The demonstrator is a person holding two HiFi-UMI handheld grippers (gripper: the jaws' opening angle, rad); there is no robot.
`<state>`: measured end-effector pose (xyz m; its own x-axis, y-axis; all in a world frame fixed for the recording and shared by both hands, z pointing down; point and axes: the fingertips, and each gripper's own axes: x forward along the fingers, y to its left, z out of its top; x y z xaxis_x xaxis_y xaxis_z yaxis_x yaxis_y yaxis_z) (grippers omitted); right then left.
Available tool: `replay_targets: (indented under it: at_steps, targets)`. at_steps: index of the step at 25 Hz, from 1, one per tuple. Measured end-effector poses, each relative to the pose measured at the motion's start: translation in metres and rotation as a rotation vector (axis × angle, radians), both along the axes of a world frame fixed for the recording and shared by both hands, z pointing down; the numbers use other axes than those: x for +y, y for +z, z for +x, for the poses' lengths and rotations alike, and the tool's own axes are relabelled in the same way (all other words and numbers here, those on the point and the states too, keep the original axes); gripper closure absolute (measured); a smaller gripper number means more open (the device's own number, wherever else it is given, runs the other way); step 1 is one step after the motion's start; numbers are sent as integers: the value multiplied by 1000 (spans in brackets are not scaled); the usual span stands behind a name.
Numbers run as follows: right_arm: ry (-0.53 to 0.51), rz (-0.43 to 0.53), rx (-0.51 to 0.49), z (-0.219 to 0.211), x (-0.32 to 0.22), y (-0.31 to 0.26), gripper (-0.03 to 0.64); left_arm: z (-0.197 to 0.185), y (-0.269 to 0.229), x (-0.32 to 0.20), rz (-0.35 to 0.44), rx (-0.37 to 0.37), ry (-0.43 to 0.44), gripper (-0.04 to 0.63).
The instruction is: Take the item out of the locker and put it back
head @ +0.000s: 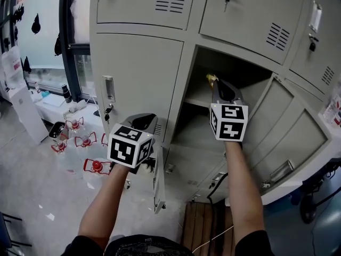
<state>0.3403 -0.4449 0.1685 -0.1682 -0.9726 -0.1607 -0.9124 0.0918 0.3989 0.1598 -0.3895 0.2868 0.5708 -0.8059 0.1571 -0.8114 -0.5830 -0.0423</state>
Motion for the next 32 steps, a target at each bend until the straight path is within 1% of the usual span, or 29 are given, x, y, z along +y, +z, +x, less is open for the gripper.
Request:
replay_targets:
  at_steps: [7,18,27,32]
  targets:
    - [-39,-82,-32,-5,-5,28,586,5,3,1,-5,-8,-3,591]
    - [-42,-207,-58,0,-16,60,584,13,6,4,-7,-15,1,591]
    - [-18,-246,-75,3,-25,71,581,9,9,3,-12,-21,-9,591]
    - [-11,-246,-72,4,-28,71,580,6,10,2,-13,-25,-12,591]
